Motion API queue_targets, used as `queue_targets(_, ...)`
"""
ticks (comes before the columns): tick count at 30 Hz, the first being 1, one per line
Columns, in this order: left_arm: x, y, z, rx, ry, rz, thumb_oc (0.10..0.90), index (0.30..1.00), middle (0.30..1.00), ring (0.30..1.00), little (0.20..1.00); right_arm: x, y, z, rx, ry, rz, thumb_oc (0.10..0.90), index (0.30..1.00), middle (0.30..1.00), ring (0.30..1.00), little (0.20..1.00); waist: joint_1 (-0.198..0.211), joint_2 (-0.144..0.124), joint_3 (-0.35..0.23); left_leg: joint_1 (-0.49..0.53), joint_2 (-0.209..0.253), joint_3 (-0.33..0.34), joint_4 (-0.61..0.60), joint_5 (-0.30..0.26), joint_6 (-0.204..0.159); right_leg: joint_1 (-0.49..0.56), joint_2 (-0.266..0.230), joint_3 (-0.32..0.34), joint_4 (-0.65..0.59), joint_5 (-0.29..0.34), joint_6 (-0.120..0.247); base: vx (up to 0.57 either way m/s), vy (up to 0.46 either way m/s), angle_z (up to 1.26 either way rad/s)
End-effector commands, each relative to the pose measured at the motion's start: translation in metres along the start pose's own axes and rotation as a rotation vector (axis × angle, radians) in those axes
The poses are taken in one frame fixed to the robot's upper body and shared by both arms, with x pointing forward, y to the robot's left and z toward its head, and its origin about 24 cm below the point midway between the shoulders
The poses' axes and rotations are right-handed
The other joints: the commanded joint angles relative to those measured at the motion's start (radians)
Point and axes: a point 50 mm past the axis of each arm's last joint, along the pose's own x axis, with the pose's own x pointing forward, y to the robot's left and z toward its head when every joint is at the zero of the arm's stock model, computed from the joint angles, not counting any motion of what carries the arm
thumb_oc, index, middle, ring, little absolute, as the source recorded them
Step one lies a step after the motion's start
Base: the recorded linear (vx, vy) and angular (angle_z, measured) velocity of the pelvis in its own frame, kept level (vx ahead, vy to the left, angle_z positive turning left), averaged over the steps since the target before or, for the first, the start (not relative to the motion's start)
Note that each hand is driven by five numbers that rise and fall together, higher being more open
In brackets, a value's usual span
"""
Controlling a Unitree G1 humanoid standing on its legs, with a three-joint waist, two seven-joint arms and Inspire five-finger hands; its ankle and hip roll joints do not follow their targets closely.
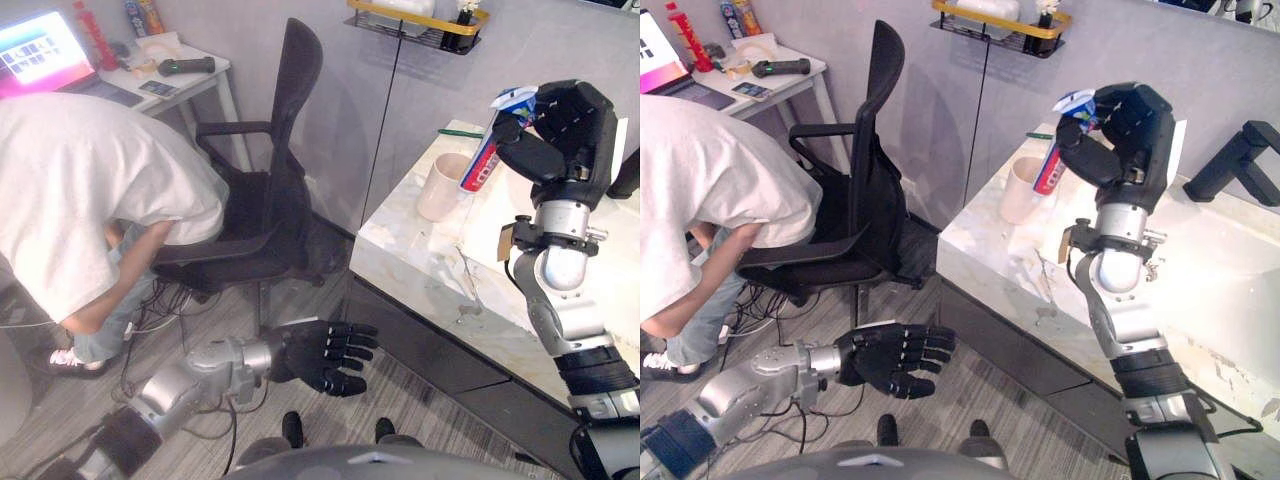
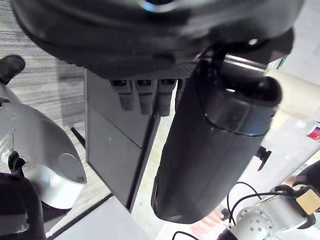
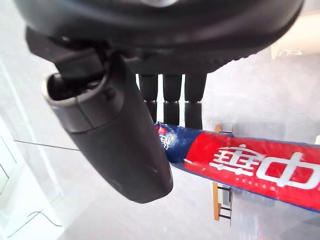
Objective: Organize the bathroom.
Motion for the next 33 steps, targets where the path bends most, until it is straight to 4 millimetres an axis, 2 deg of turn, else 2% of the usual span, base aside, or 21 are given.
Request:
queue_targets(1,0.012,-0.015,0.021,0.002,-0.164,-0.098,0.8,0.9,0.9,0.9,0.9,0.026,0.0,0.052,0.08,-0.28,-0.002,0.4,0.3,0.3,0.3,0.3,0.034,0.02,-0.078,0.055,-0.034,-0.014,0.003,-0.103,0.05,-0.072,0.092,-0.058,-0.001,0.063,-0.017,0.0,0.0,0.0)
queue_targets(8,0.01,-0.016,0.02,-0.001,-0.155,-0.094,0.8,0.9,0.9,0.9,0.9,0.024,-0.006,0.053,0.074,-0.288,-0.02,0.4,0.3,0.3,0.3,0.3,0.038,0.015,-0.076,0.053,-0.033,-0.01,0.003,-0.104,0.051,-0.076,0.089,-0.067,0.0,0.065,-0.014,0.0,0.0,0.0)
queue_targets(16,0.014,-0.017,0.021,0.007,-0.165,-0.098,0.8,0.9,0.9,0.9,0.9,0.037,-0.001,0.078,0.085,-0.4,-0.007,0.4,0.3,0.3,0.3,0.3,0.041,0.01,-0.081,0.054,-0.033,-0.016,0.003,-0.104,0.05,-0.069,0.093,-0.068,0.001,0.056,-0.02,0.0,0.0,0.0)
queue_targets(22,0.018,-0.02,0.021,0.002,-0.158,-0.119,0.8,0.9,0.9,0.9,0.9,0.05,-0.002,0.106,0.085,-0.523,-0.028,0.4,0.3,0.3,0.3,0.3,0.051,0.0,-0.089,0.059,-0.033,-0.022,0.003,-0.105,0.048,-0.062,0.094,-0.072,0.002,0.048,-0.023,0.02,0.013,0.03)
queue_targets(27,0.019,-0.022,0.019,-0.003,-0.154,-0.128,0.8,0.9,0.9,0.9,0.9,0.056,-0.005,0.115,0.065,-0.561,-0.05,0.4,0.3,0.3,0.3,0.3,0.056,-0.003,-0.094,0.061,-0.034,-0.024,0.004,-0.107,0.048,-0.058,0.094,-0.075,0.003,0.042,-0.026,0.03,0.007,0.01)
queue_targets(33,0.018,-0.021,0.016,-0.018,-0.141,-0.131,0.8,0.9,0.9,0.9,0.9,0.062,-0.015,0.113,0.006,-0.551,-0.074,0.4,0.3,0.3,0.3,0.3,0.061,-0.007,-0.098,0.064,-0.034,-0.026,0.006,-0.108,0.047,-0.051,0.096,-0.079,0.004,0.037,-0.027,0.05,-0.015,0.02)
